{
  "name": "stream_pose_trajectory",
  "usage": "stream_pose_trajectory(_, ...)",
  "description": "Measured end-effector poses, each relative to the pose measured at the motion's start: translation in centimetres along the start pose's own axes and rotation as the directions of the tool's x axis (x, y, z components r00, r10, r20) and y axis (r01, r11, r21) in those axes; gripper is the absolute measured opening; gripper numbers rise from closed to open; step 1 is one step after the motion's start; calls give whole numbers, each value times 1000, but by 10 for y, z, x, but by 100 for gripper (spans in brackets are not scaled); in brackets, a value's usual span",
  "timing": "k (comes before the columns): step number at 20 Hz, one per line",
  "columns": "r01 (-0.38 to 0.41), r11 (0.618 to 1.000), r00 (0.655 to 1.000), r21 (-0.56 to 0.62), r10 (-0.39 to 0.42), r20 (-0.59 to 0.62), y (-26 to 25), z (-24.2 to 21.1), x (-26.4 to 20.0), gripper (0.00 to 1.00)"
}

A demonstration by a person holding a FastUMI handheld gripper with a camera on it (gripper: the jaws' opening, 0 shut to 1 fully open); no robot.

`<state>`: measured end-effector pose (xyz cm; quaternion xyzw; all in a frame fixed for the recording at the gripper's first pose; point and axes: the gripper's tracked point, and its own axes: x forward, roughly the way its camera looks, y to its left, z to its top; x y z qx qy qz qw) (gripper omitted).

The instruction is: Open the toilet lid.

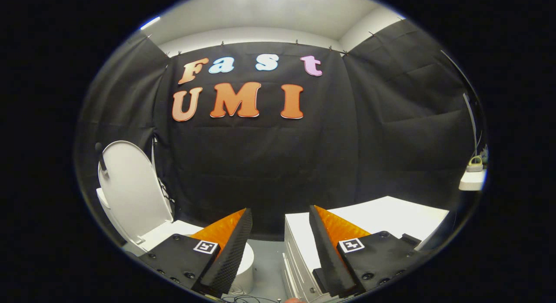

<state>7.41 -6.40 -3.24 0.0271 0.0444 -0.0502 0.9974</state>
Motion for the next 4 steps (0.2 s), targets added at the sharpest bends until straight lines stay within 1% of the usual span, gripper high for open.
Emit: stream_pose_trajectory(4,14,1000,1000,-11,-14,-8,-1,-5,0,86)
